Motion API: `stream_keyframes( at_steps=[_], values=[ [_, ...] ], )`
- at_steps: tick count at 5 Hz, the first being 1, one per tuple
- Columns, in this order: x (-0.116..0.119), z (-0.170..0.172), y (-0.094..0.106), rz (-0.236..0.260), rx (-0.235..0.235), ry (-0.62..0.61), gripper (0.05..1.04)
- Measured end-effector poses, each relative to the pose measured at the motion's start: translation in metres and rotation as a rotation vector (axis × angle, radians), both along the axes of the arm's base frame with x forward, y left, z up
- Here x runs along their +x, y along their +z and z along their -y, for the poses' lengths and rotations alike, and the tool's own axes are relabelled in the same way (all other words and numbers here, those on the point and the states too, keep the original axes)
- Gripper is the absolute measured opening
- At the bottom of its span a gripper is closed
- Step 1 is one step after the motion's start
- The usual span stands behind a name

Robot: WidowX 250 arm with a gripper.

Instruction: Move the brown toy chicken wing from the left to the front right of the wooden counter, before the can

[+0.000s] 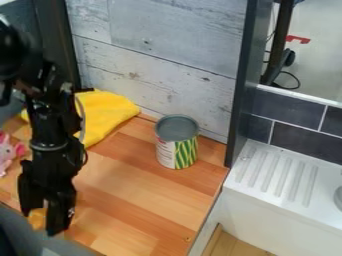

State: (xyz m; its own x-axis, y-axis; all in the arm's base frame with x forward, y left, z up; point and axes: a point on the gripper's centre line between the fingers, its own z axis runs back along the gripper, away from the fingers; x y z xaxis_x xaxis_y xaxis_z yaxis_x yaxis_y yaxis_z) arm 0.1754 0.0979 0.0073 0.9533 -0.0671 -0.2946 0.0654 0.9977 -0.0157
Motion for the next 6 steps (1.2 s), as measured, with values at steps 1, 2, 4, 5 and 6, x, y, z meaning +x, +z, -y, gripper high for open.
stream_keyframes(
  at_steps=[1, 2, 4, 5, 6],
  values=[
    [0.001, -0.001, -0.004, -0.014, -0.013, 0.002, 0.970],
    [0.010, -0.004, -0.006, 0.007, -0.040, 0.029, 0.701],
    [0.035, 0.026, 0.035, 0.125, -0.040, -0.040, 0.585],
    [0.052, 0.027, 0.054, 0.171, -0.052, -0.039, 0.585],
    [0.064, 0.029, 0.056, 0.160, -0.055, -0.044, 0.585]
  ],
)
